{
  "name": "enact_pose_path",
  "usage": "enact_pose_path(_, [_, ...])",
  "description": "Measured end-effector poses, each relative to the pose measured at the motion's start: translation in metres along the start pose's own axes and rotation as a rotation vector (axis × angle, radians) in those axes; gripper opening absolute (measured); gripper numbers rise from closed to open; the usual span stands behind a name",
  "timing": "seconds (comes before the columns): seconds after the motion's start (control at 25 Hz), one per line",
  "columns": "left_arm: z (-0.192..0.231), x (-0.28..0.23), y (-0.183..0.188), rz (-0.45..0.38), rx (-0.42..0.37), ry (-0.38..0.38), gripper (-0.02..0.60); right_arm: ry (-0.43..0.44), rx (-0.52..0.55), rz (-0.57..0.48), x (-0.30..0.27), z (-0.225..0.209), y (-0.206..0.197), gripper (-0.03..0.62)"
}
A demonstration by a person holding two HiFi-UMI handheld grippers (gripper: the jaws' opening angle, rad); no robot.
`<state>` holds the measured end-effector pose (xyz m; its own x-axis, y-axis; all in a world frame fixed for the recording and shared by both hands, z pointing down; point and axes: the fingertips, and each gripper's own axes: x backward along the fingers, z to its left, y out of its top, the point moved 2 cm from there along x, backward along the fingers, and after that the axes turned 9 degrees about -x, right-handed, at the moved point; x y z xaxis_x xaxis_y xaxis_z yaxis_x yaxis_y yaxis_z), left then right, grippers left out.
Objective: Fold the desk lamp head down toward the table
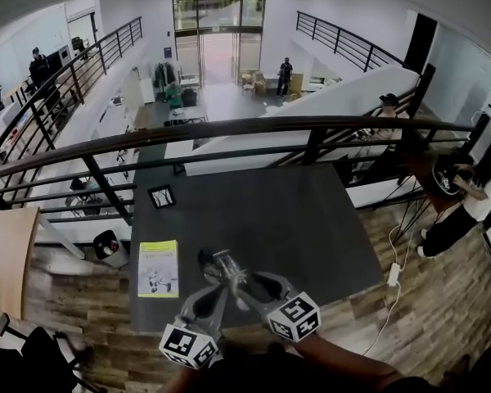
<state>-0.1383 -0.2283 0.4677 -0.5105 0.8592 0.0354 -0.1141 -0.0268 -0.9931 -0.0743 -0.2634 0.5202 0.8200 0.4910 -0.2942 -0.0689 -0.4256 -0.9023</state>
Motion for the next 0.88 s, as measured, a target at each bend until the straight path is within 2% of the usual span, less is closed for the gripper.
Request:
enact_pose_path(0.12, [0.008, -0.002, -0.004, 0.013, 0.008, -0.047, 0.002, -0.04, -0.02, 0.018, -0.008, -0.003, -0.005, 0.22])
enact_pose_path(0.36, [0.019, -0.004, -0.006, 0.035, 0.011, -0.112, 0.002, -0.095, -0.048, 0.03, -0.019, -0.003, -0.013, 0.222])
enact_pose_path(0.68, [0.017, -0.009, -0.004, 0.038, 0.021, -0.163, 0.002, -0.148, -0.021, 0.04, -0.017, -0.002, -0.018, 0.213])
enact_pose_path(0.88, [0.022, -0.008, -0.009, 0.044, 0.024, -0.16, 0.002, -0.166, -0.013, 0.058, -0.016, -0.002, -0.029, 0.21])
